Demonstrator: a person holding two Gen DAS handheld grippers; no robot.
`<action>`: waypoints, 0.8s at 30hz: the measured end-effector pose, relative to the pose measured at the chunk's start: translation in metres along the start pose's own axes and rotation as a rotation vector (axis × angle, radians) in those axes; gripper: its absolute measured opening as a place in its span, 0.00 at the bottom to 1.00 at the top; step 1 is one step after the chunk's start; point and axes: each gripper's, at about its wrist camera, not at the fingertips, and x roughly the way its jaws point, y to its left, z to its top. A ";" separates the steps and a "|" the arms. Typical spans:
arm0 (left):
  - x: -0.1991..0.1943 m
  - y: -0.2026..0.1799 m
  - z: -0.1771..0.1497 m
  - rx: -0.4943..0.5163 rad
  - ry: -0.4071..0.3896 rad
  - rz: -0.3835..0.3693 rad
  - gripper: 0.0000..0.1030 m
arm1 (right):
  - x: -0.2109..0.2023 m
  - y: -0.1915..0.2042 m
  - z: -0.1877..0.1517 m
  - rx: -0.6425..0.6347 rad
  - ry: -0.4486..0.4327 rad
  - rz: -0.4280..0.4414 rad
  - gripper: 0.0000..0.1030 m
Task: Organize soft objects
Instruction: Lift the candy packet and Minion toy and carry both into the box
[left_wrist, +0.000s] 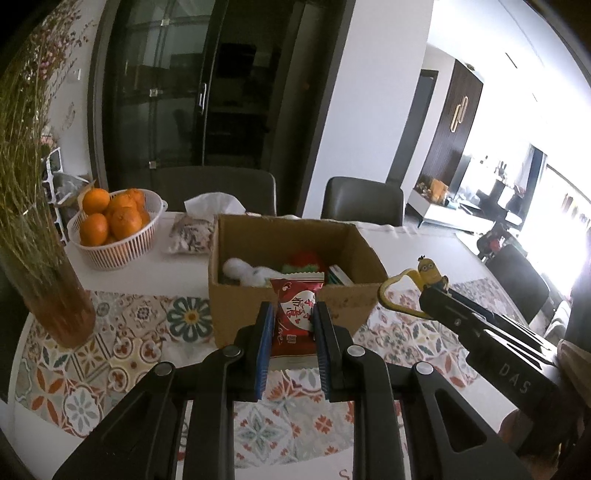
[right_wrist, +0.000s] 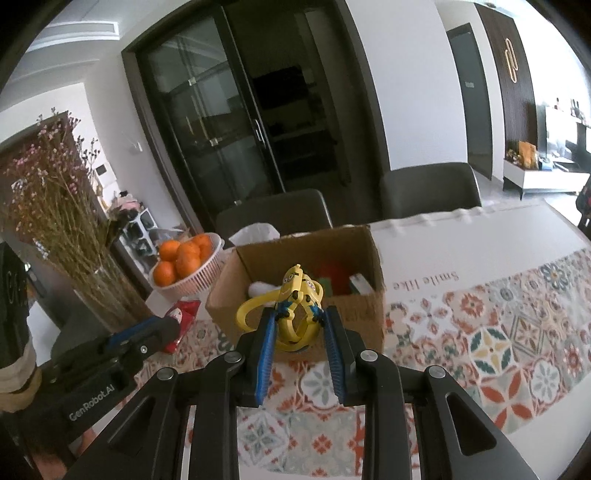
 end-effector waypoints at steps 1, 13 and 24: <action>0.002 0.001 0.004 -0.002 -0.004 0.003 0.22 | 0.002 0.001 0.003 -0.002 -0.003 0.001 0.27; 0.032 0.015 0.035 -0.002 -0.020 0.031 0.22 | 0.035 0.004 0.036 -0.030 -0.029 0.015 0.27; 0.073 0.022 0.057 0.001 0.016 0.038 0.22 | 0.075 -0.005 0.056 -0.034 -0.006 0.010 0.27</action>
